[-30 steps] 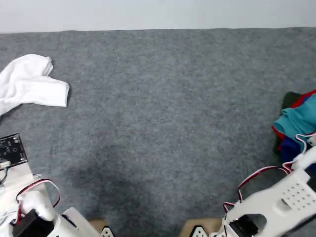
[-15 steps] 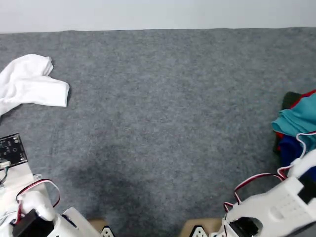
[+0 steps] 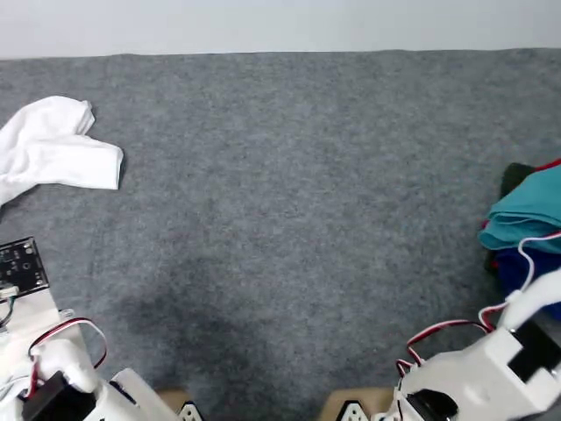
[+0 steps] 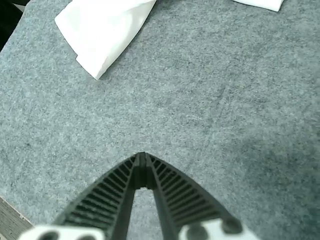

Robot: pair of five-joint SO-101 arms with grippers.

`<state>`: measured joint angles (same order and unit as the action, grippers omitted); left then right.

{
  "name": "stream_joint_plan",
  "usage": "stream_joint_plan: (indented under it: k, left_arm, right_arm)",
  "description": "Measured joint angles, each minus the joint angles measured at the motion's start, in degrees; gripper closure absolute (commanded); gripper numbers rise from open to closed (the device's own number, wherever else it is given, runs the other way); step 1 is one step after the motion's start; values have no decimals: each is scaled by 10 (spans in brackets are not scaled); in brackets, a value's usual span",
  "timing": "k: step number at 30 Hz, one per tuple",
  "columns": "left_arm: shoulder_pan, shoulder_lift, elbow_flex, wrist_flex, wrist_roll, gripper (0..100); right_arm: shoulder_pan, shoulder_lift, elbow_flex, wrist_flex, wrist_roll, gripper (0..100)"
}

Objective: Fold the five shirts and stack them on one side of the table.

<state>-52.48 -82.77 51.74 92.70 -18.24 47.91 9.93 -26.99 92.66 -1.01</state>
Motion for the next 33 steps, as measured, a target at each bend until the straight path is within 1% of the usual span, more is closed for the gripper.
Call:
stream_joint_plan:
  k: [3, 8, 11, 17, 23, 25, 29, 31, 33]
  left_arm:
    - [0, 0, 0, 0, 0, 996]
    - [0, 0, 0, 0, 0, 996]
    - [0, 0, 0, 0, 0, 996]
    - [0, 0, 0, 0, 0, 996]
    - [0, 0, 0, 0, 0, 996]
    - [0, 0, 0, 0, 0, 996]
    - [0, 0, 0, 0, 0, 996]
    - [0, 0, 0, 0, 0, 996]
    - [0, 0, 0, 0, 0, 996]
  right_arm:
    - [7, 0, 0, -21, 0, 980]
    - [40, 0, 0, -34, 2, 980]
    - [62, 4, 0, -33, 25, 982]
    - [105, 69, 0, -33, 61, 980]
    - [108, 146, 0, -33, 84, 975]
    - [109, 159, 0, -33, 94, 926]
    - [108, 172, 0, -11, 99, 762]
    - [108, 172, 0, 4, 99, 731]
    - [109, 171, 0, 10, 99, 731]
